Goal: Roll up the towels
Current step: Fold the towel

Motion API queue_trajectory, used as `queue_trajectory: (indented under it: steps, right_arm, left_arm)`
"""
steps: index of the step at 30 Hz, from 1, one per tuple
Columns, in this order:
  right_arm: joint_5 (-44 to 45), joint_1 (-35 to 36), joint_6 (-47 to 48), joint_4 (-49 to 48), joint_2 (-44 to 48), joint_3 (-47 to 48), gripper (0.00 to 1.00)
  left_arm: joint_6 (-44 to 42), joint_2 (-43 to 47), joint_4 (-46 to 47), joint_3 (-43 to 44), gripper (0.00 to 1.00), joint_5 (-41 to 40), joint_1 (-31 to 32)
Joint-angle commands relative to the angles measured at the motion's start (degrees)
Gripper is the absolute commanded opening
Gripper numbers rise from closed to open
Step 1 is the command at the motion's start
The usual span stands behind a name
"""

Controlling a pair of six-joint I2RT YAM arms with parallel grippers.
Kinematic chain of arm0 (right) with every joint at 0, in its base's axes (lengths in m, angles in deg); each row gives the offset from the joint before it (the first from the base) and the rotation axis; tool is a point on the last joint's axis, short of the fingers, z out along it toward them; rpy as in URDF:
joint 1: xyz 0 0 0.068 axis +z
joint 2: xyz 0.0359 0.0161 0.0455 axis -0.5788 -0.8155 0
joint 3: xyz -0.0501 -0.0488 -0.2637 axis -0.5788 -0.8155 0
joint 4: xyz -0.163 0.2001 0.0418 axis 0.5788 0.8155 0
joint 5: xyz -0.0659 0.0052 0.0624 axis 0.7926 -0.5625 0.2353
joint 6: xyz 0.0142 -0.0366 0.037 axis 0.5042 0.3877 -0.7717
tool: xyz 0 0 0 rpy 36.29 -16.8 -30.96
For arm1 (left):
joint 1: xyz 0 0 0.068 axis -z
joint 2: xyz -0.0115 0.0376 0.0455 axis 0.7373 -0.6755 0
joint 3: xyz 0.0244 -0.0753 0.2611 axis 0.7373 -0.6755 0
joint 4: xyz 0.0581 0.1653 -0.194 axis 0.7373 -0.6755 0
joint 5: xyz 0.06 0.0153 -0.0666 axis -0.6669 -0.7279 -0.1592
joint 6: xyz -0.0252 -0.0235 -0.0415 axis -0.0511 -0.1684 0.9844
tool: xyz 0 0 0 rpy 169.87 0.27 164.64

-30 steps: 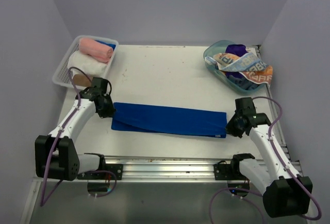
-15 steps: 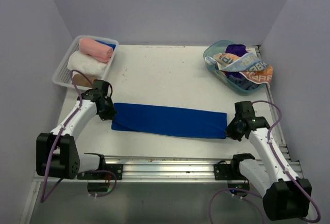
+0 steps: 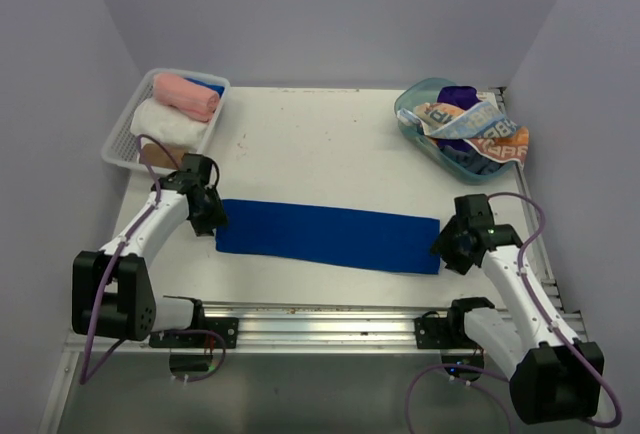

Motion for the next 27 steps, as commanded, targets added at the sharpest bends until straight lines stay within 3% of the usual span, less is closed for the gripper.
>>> queue_trajectory:
  steps: [1,4,8,12,14,18,22,27]
  right_arm:
    - [1.7,-0.2,1.9,0.8,1.3,5.5,0.57]
    - [4.3,0.0,3.1,3.4,1.7,9.7,0.61]
    - [2.4,-0.1,3.9,0.8,1.0,10.5,0.58]
    - [-2.1,0.3,3.7,-7.5,-4.0,9.5,0.26]
    - [-2.2,0.3,4.3,-9.6,-8.7,9.5,0.19]
    - [-1.9,0.3,5.4,-13.3,-16.3,9.4,0.1]
    - [-1.2,0.3,4.7,-14.7,-21.0,6.7,0.13]
    - [-0.7,0.3,3.9,-14.5,-22.5,5.5,0.32]
  left_arm:
    - [1.0,0.9,-1.6,6.2,0.45,-3.3,-0.5]
    - [0.3,2.6,-2.1,9.5,0.47,-4.7,-0.5]
    - [-0.5,2.9,3.2,8.7,0.45,0.5,0.2]
    - [1.3,-1.5,7.4,9.7,0.41,3.0,5.4]
    - [1.8,-4.8,8.4,11.0,0.4,2.9,9.5]
    - [2.2,-10.1,10.3,11.2,0.39,2.7,10.6]
    - [1.1,-14.7,11.1,10.2,0.39,1.7,10.5]
    - [-0.2,-18.4,11.1,8.7,0.39,1.4,10.5]
